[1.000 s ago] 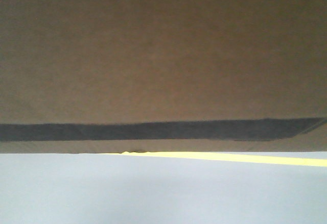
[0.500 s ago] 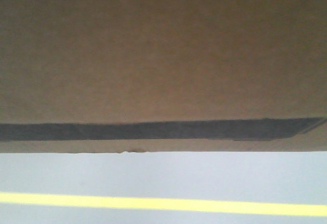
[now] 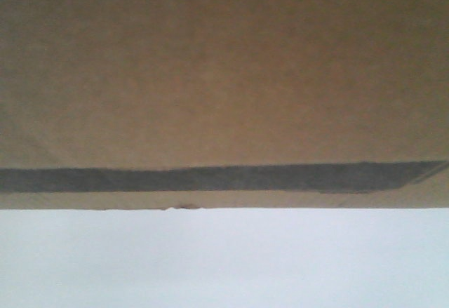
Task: Grab box from left shelf to table start
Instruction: 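Hold the box with both grippers while the base turns and drives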
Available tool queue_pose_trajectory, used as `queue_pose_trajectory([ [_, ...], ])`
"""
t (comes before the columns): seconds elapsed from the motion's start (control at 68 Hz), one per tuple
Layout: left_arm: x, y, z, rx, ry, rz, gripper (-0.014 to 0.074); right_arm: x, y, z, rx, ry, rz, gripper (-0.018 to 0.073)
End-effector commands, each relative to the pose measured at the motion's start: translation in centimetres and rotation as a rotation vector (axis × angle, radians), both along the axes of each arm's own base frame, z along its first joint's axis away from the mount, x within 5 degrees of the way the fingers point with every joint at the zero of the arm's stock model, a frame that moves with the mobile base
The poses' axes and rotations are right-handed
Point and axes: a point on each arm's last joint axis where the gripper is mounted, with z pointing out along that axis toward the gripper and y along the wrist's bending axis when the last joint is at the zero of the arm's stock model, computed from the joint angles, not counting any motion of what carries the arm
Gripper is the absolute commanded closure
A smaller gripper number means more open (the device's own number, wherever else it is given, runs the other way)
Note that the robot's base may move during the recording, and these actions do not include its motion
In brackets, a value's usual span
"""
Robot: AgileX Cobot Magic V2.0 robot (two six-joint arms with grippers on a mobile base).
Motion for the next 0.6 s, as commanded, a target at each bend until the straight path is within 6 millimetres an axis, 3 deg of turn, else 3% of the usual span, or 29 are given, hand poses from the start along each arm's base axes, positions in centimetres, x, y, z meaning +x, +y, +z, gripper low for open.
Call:
queue_pose_trajectory([
  [0.0,-0.51,-0.34,2.78,-0.128,-0.198,-0.053,0.0689,0.18,-0.07,1.98,0.044,-0.141,-0.013,0.0497],
  [0.588,-0.51,-0.34,2.78,-0.128,-0.198,-0.053,0.0689,0.21,-0.06,1.94,0.043,-0.137,-0.012,0.0497],
])
